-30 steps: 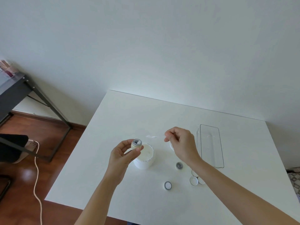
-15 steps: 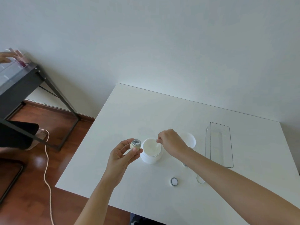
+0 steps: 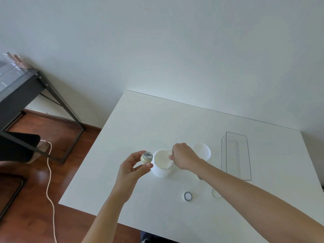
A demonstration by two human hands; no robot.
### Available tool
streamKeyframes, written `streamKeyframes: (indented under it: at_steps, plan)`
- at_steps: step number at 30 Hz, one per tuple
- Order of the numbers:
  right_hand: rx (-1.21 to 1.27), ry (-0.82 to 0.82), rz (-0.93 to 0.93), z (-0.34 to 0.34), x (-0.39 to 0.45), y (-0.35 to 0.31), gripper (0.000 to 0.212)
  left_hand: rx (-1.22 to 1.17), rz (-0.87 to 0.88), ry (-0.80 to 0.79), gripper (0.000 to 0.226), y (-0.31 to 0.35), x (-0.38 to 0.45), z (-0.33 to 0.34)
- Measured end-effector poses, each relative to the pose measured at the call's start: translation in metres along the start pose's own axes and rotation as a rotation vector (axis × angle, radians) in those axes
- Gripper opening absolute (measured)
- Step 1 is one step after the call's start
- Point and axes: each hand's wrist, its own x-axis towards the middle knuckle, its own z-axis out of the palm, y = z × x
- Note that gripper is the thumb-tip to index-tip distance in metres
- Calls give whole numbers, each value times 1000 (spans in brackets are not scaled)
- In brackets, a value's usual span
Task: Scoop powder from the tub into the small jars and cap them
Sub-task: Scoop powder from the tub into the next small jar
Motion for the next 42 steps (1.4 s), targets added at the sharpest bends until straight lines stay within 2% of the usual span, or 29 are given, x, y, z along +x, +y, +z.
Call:
streamKeyframes:
  at_steps: [3,7,11,22,25,30,37,42]
  plan:
    - [203,41,107,-2,-2,11,44,-6,-4,0,45,-2,2,-1]
    - [425,53,200,-7,-7,26,31,9,-13,-9,45,-5,3,-2]
    - [552,67,257,-16,-16,36,27,41,-17,8,43,-9,6,-2]
    - [935,3,159,-59,-41,29,26,66,-25,21,41,-9,19,17]
    - [937,-11,140,-63,-43,24,27,47,-25,-6,48,-4,20,25]
    - [846,11,155,-60,-44,18,28,46,-6,-61,46,5,18,33]
    - [614,198,103,-54,-47,14,32,64,-1,-64,46,10,17,36]
    - [529,259,65,-61,-53,14,32,90,-12,-72,45,10,16,36]
